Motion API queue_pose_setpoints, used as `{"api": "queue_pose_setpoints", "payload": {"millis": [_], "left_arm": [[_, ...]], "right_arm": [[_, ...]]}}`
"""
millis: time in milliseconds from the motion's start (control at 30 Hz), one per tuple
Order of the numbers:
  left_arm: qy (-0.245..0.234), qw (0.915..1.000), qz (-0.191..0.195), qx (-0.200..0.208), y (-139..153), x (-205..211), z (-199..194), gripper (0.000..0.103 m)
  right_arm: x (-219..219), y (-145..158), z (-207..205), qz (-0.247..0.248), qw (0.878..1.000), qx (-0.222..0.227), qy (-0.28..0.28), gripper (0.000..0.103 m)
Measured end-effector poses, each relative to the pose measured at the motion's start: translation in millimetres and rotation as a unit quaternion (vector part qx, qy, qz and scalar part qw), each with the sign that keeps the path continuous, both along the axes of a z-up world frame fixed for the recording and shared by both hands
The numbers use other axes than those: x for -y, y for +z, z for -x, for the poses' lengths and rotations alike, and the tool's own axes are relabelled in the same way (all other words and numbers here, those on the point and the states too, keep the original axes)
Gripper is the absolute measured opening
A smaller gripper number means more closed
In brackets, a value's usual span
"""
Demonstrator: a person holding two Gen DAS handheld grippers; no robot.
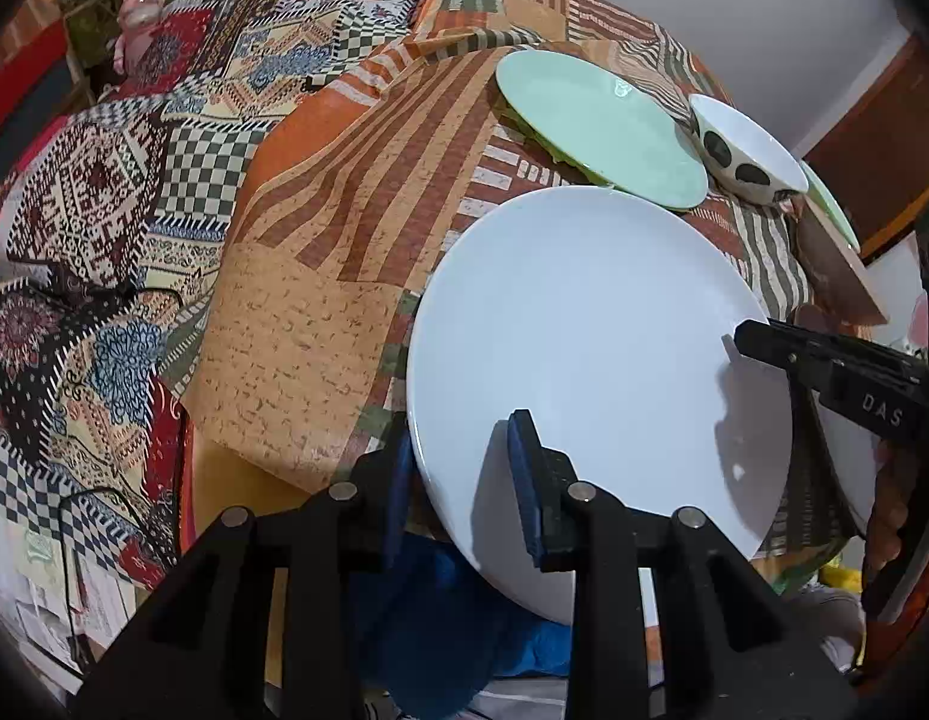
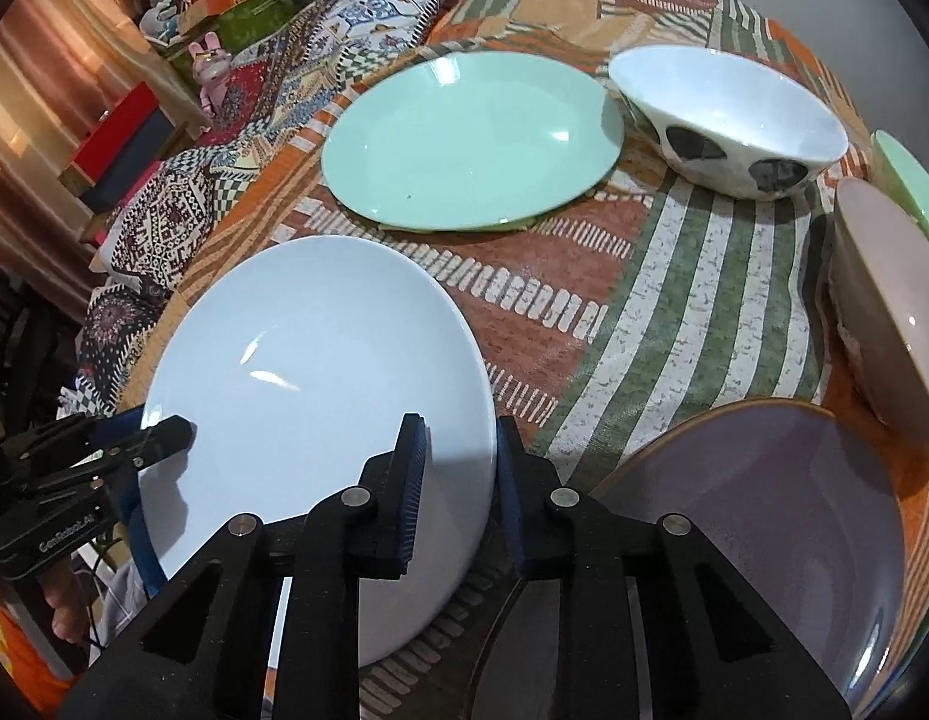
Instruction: Organize plates and bowls
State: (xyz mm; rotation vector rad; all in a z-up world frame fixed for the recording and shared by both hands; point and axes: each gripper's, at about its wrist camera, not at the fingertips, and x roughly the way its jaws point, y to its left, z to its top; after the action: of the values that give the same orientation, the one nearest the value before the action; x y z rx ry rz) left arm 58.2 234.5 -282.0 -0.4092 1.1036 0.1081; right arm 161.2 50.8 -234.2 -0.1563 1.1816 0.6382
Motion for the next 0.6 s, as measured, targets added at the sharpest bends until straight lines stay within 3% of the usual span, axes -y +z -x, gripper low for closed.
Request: {"api": "queue_pose_setpoints", "payload": {"millis": [300,600], "left_arm": [[0.008,0.9999,0.000,0.008,11,1,7,0.031],[0.015,0.9989,-0.004,0.043,39,6,11,0.031]], "right_arm": [[1,14,4,-0.018,1.000,0.014,0.003,0.021],[13,32,12,-0.038,0.999,0.032,-0.004,0.021]]}}
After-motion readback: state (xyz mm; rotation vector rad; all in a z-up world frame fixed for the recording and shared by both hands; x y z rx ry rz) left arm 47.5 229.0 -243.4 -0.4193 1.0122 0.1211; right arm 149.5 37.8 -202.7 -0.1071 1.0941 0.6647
